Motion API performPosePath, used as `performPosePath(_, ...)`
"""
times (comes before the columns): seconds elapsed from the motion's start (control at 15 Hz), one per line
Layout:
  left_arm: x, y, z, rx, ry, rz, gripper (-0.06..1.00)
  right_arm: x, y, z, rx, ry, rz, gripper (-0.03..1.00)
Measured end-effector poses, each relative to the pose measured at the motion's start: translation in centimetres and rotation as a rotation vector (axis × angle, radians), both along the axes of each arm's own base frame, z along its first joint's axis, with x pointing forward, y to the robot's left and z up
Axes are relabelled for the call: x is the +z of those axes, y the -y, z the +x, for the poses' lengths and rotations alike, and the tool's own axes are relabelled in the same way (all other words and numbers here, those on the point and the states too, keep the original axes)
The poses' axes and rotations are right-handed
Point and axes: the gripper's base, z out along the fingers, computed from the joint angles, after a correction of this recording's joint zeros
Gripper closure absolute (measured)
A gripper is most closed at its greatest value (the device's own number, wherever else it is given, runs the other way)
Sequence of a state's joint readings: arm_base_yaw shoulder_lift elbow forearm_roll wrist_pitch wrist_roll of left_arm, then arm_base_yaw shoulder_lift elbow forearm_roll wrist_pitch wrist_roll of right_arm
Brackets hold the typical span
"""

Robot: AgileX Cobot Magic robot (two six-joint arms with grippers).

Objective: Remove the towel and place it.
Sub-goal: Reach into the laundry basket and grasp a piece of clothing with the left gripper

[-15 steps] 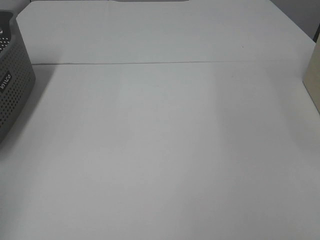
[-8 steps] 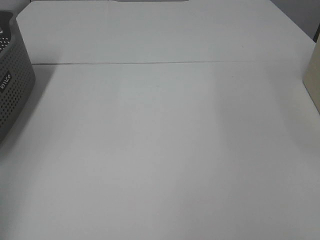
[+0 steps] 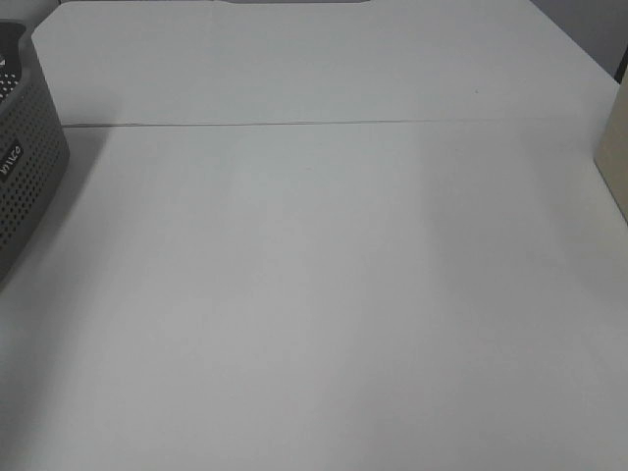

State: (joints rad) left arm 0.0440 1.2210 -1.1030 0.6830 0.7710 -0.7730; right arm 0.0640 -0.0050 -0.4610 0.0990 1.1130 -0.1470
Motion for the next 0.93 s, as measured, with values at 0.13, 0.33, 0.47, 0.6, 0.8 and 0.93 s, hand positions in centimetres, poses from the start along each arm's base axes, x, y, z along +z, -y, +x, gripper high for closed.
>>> performPosePath(0.13, -0.7, -0.3, 1.8, 0.032, -0.013, 0.003, 0.04, 0.0, 0.0, 0.0, 0.000, 0.000, 0.000, 0.20)
performPosePath(0.33, -2.2, -0.9, 5.2, 0.094, -0.030, 0.008, 0.04, 0.0, 0.0, 0.0, 0.000, 0.000, 0.000, 0.20)
performPosePath(0.47, -2.7, -1.0, 6.5, 0.117, -0.030, -0.009, 0.04, 0.0, 0.0, 0.0, 0.000, 0.000, 0.000, 0.20)
performPosePath(0.6, -3.5, -1.2, 8.4, 0.140, -0.042, -0.023, 0.05, 0.0, 0.0, 0.0, 0.000, 0.000, 0.000, 0.20)
performPosePath(0.8, -5.1, -1.6, 10.7, 0.190, -0.102, -0.011, 0.06, 0.0, 0.0, 0.0, 0.000, 0.000, 0.000, 0.20)
performPosePath(0.93, -6.2, -1.7, 12.0, 0.208, -0.133, -0.010, 0.06, 0.0, 0.0, 0.0, 0.000, 0.000, 0.000, 0.20)
